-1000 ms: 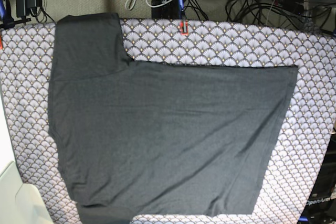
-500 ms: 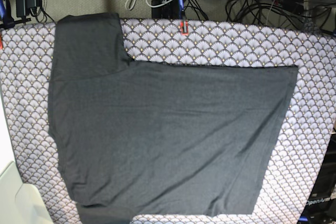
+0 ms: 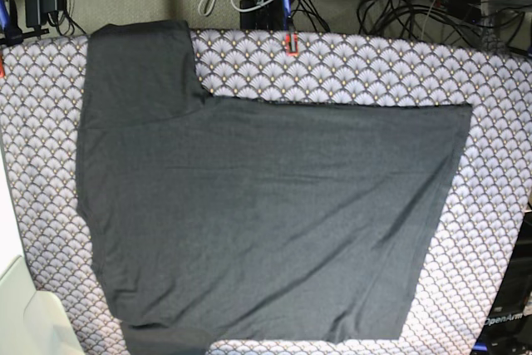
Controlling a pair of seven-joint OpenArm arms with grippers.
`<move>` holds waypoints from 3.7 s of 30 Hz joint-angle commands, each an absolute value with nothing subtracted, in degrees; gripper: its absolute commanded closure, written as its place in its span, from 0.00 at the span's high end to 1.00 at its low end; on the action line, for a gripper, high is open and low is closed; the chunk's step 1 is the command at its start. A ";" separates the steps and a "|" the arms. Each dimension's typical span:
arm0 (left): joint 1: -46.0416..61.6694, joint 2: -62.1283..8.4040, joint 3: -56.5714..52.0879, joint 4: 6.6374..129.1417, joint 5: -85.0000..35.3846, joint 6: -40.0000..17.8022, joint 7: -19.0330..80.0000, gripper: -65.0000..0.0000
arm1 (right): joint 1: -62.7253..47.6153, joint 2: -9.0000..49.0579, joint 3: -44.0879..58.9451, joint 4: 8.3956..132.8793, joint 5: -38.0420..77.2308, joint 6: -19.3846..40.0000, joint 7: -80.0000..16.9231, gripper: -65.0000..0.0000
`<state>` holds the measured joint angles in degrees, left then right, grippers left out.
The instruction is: Fold the T-shirt properly
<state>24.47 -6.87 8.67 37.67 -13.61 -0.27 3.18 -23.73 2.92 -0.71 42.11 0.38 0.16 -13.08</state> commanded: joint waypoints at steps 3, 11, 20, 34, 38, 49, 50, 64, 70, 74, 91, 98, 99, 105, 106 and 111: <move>31.16 -9.71 8.48 48.84 -13.93 -0.13 2.51 0.00 | -30.46 3.30 -0.40 52.35 0.66 0.40 -13.49 0.00; 46.20 -13.49 3.21 79.25 -13.67 -0.04 2.59 0.00 | -44.79 6.29 -0.31 78.73 8.04 0.40 -14.46 0.00; 54.37 -13.49 -7.60 104.66 -13.76 -0.40 13.41 0.01 | -59.12 9.36 5.58 108.09 16.13 0.40 -17.63 0.00; 50.15 -10.68 -13.93 116.26 -13.93 -0.66 23.78 0.19 | -54.37 9.01 15.52 116.79 16.13 0.40 -17.19 0.00; 48.40 -11.21 -13.76 116.26 -18.24 -0.75 23.87 0.48 | -48.84 8.92 15.34 116.70 16.13 0.40 -22.11 0.04; 44.53 -13.58 -14.29 116.26 -24.48 -0.75 23.96 0.56 | -33.36 7.78 15.52 116.44 16.22 2.07 -42.77 0.43; 44.09 -13.67 -14.29 116.26 -24.48 -0.75 23.96 0.56 | -32.66 7.78 15.60 116.35 16.22 3.21 -42.77 0.43; 35.65 -14.73 -19.82 116.18 -25.01 -0.75 34.33 0.56 | -23.78 7.96 21.41 102.20 16.13 9.01 -42.86 0.43; 35.56 -14.81 -21.93 116.18 -25.01 -0.75 34.33 0.56 | -24.13 8.04 21.23 99.38 16.13 9.01 -42.77 0.43; 35.56 -14.73 -22.46 116.18 -25.01 -0.75 34.33 0.56 | -26.15 7.60 20.88 99.56 16.22 9.10 -42.77 0.42; 34.77 -14.73 -23.25 116.18 -25.01 -0.75 34.33 0.56 | -28.88 5.41 19.65 99.38 16.22 17.89 -42.77 0.10; 32.75 -14.73 -27.03 115.38 -25.01 -0.75 34.33 0.56 | -26.95 5.41 19.65 99.38 16.22 17.89 -42.77 0.00; 32.31 -14.73 -27.74 115.30 -25.01 -0.75 34.33 0.56 | -26.95 5.41 19.65 99.47 16.22 17.89 -42.77 0.00; 27.38 -14.99 -28.62 111.43 -24.66 -0.84 38.46 0.57 | -26.95 5.58 19.65 99.47 16.22 17.89 -42.77 0.00; 26.24 -14.99 -29.05 110.55 -24.66 -0.84 39.08 0.57 | -26.95 5.58 19.65 99.47 16.22 17.89 -42.77 0.00; 20.70 -14.64 -32.75 102.73 -24.92 -4.70 39.87 0.57 | -26.95 5.58 19.65 99.47 16.13 17.89 -42.77 0.00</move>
<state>20.34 -14.17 -32.60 101.54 -24.51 -4.67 40.53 -26.39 5.72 20.08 99.48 15.46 16.36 -39.88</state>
